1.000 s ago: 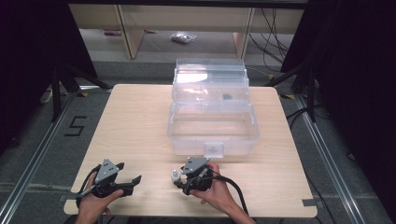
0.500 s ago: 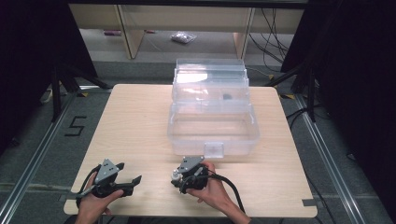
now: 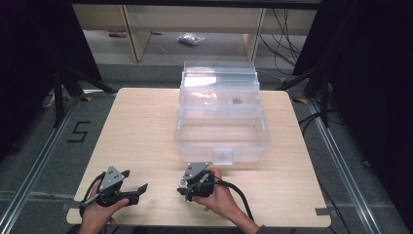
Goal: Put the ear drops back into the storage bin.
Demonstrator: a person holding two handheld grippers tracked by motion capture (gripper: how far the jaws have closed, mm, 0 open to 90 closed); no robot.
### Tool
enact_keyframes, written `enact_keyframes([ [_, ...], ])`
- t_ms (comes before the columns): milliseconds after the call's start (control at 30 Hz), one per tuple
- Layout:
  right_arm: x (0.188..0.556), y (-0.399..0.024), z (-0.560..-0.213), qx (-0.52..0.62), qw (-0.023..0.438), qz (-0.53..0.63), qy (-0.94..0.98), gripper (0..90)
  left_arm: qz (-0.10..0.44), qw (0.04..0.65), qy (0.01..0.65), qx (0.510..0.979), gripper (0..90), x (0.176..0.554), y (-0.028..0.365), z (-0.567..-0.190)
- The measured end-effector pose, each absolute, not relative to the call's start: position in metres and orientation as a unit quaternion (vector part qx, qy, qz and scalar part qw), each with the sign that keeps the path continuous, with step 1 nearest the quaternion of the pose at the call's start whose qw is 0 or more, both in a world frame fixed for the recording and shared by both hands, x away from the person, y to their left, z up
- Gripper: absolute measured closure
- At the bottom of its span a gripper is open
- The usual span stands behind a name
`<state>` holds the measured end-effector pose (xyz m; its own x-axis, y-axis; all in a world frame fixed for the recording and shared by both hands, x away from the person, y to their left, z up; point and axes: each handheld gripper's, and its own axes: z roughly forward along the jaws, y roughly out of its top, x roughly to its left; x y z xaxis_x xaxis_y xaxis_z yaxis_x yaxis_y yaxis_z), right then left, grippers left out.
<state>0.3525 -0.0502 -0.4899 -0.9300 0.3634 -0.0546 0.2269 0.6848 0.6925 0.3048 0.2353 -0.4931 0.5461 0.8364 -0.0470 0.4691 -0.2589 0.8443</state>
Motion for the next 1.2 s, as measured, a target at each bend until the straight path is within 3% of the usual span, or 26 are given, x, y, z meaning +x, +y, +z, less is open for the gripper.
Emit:
enact_keyframes([
  [1200,0.363,-0.027,-0.472,0.129,0.073,0.276,0.950,57.5,0.215,0.425,0.423,0.771,17.2,0.304,0.235,-0.493],
])
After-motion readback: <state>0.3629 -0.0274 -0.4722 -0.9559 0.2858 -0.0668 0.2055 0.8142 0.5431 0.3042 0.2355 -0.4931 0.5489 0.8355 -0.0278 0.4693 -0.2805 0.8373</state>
